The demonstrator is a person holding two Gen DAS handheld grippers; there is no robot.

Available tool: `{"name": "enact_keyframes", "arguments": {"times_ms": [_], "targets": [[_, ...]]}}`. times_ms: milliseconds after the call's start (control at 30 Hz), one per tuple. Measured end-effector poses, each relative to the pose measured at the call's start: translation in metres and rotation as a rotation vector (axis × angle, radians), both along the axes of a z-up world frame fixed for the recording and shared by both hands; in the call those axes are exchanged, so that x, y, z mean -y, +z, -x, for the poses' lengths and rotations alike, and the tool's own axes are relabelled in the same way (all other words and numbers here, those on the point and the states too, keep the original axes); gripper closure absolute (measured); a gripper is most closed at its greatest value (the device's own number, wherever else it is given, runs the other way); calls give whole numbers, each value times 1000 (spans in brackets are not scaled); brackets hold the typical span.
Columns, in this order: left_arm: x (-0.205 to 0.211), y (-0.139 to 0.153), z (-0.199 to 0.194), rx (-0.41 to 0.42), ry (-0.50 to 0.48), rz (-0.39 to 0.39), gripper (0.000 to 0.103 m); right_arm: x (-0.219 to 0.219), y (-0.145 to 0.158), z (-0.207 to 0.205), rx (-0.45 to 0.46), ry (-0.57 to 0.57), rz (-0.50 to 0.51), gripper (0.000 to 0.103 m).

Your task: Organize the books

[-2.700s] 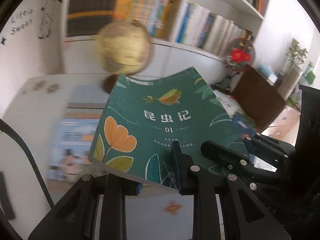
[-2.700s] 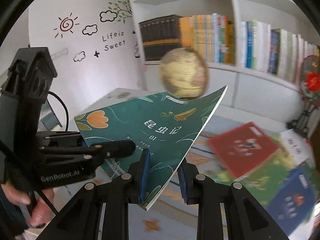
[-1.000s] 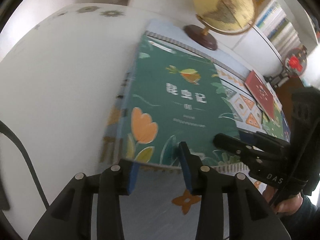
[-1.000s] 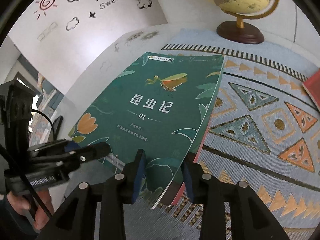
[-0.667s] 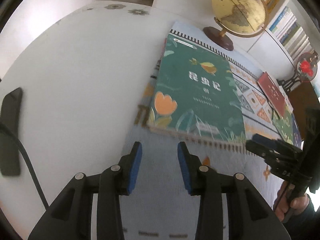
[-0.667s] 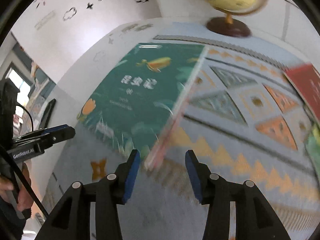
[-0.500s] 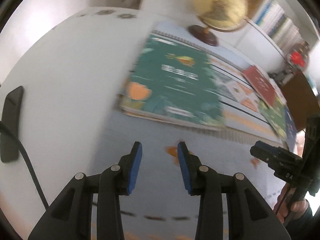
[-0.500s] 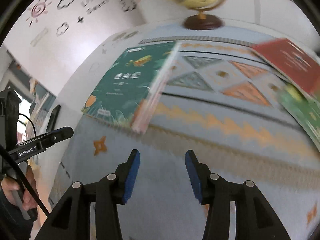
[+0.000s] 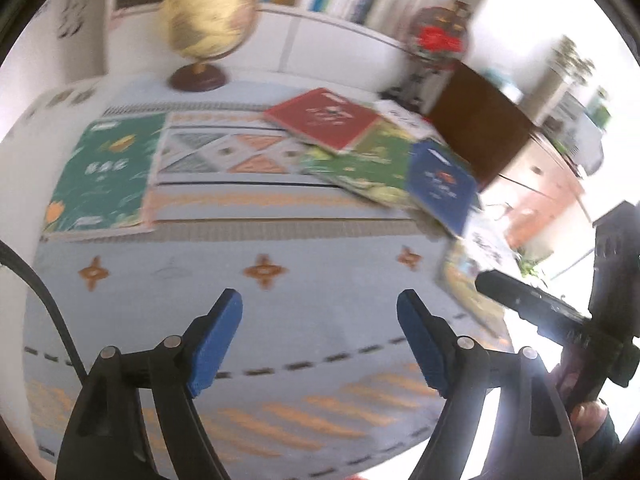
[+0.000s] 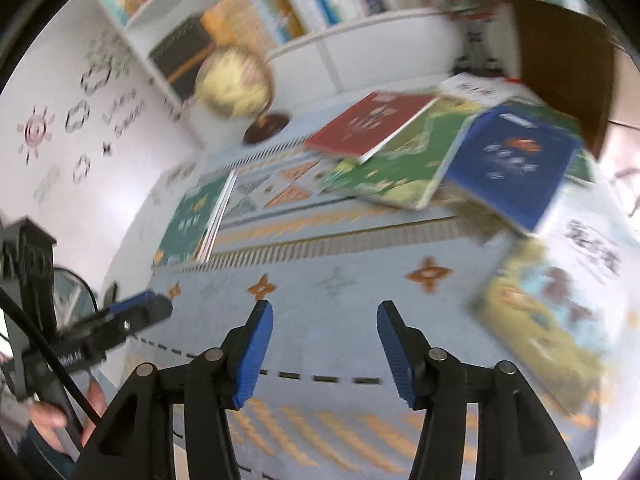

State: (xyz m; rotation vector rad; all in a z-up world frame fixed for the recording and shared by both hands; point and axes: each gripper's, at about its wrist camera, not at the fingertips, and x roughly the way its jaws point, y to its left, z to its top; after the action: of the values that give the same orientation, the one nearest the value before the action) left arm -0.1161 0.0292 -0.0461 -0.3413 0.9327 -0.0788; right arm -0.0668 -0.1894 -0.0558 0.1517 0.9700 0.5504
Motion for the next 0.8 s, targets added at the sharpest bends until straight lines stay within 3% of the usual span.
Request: {"name": "enact_keyframes", "arguments": {"times_ms": [167,367,633,800], "targets": [[32,19,6,34,-52,-38,24,45,20,9,37,-65,-44,48],[36,25,-6,33,-65,-68,24,44,20,4,17,-69,-77,48],[5,17,-80,45,-70,-131,24,12,12,-40,57,-48,-14,48],[-28,13,-147,69,-82,-165,25,-21,3,-116,35,-93,2,48]]}}
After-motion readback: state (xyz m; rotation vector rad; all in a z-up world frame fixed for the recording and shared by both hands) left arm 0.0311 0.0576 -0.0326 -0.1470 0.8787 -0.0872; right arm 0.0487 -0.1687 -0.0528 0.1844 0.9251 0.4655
